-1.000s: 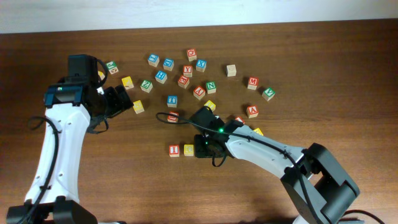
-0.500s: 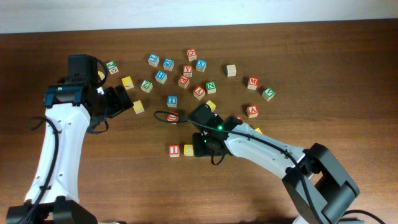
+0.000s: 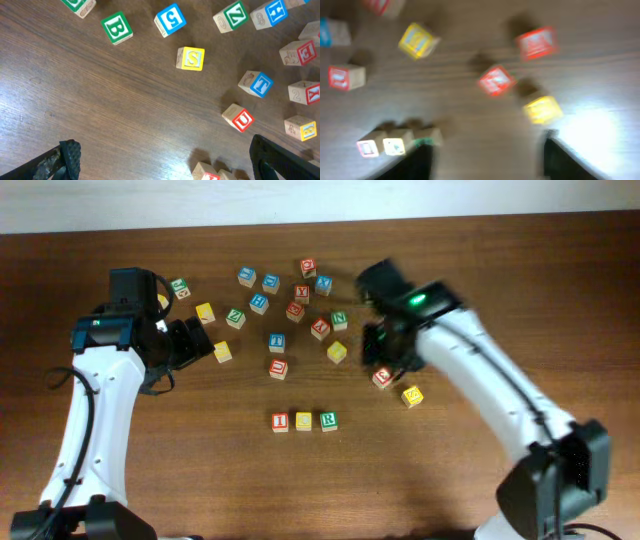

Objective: Spell out ICRA

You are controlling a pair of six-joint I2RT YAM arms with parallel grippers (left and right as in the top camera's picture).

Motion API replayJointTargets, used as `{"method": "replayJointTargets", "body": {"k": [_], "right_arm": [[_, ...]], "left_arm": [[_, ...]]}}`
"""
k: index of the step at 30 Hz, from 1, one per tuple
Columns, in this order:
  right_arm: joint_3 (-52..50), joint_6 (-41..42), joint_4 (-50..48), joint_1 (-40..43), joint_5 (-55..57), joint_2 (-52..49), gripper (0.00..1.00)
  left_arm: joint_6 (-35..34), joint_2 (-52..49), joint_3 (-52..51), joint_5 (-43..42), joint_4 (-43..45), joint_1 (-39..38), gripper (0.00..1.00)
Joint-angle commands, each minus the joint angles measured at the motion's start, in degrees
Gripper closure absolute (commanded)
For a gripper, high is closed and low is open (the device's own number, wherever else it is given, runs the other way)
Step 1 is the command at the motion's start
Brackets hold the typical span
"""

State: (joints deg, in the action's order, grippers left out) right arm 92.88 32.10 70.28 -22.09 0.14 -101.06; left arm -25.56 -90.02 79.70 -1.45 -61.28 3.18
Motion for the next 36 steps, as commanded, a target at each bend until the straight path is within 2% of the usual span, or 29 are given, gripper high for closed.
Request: {"method": "replayJointTargets", "body": {"k": [1, 5, 8, 27, 29, 30, 31, 33, 36], "right_arm": [[4.9, -7.4, 4.0, 11.0, 3.8, 2.7, 0.02], [4.8, -9.6, 4.3, 23.1, 5.0, 2.3, 0.02], [4.8, -9.6, 4.5, 27.2, 3.1, 2.3, 0.02], [4.8, -9.6, 4.5, 27.4, 2.7, 2.3, 0.02], [4.8, -9.6, 4.5, 27.4, 2.7, 2.3, 0.02], [4.8, -9.6, 4.5, 27.4, 2.7, 2.3, 0.02], [4.8, -9.6, 4.5, 27.4, 2.7, 2.3, 0.02], [4.8, -9.6, 4.5, 27.4, 2.7, 2.3, 0.02], [4.8, -9.6, 4.5, 27.4, 2.7, 2.3, 0.02]], "left_arm": [[-0.5, -0.3, -0.2, 0.4, -0.1, 0.0, 0.01], [-0.5, -0.3, -0.2, 0.4, -0.1, 0.0, 0.01], [-0.5, -0.3, -0.2, 0.4, -0.1, 0.0, 0.01], [-0.5, -0.3, -0.2, -1.4, -0.1, 0.0, 0.01], [-0.5, -0.3, -0.2, -5.8, -0.4, 0.0, 0.01], [-0.5, -0.3, -0.2, -10.1, -0.7, 0.0, 0.01], [-0.5, -0.3, -0.2, -17.9, -2.4, 0.0, 0.01], [-0.5, -0.3, -0.2, -24.8, -2.4, -0.9, 0.01], [0.8, -0.3, -0.2, -25.0, -2.4, -7.6, 0.01]]}}
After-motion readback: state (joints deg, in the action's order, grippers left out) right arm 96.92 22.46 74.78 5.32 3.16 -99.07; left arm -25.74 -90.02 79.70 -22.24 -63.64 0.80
